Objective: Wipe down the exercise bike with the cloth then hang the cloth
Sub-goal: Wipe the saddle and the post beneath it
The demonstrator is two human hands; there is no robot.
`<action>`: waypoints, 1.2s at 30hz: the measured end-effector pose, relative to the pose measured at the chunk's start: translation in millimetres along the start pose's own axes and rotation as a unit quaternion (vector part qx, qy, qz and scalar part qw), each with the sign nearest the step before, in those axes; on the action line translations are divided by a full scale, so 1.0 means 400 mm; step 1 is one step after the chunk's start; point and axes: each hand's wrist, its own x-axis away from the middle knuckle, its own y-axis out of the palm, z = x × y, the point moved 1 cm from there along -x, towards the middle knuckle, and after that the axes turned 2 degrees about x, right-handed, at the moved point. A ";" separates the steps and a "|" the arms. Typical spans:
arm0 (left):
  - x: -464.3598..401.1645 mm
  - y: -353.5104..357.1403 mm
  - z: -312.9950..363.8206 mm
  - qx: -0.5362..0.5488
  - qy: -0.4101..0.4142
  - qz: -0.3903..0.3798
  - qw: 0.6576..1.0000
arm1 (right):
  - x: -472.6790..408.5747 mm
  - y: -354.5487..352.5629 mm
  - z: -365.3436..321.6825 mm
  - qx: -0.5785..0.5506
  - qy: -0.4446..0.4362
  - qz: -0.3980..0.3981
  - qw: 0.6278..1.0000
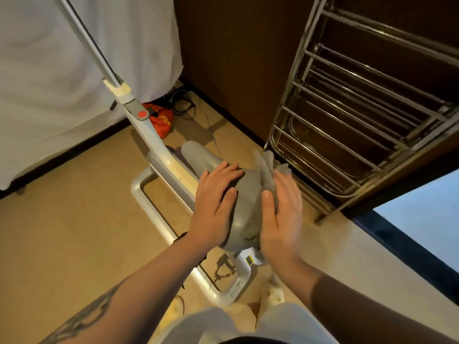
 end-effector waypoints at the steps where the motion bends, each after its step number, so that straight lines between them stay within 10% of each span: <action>1: -0.001 0.001 0.000 -0.003 0.002 -0.003 1.000 | 0.010 0.012 0.010 -0.043 0.023 0.016 0.999; 8: -0.051 -0.035 -0.003 -0.203 0.128 -0.115 0.964 | 0.064 0.096 -0.071 -0.308 0.261 0.238 0.884; 19: -0.088 -0.024 -0.039 -0.186 0.195 -0.144 0.952 | 0.107 0.278 -0.172 -0.214 0.301 0.472 0.801; 23: -0.083 -0.021 -0.039 -0.182 0.199 -0.134 0.954 | 0.064 0.250 -0.129 -0.271 0.404 0.512 0.707; 36: -0.089 -0.023 -0.028 -0.190 0.173 -0.137 0.956 | 0.091 0.247 -0.162 -0.157 0.296 0.463 0.821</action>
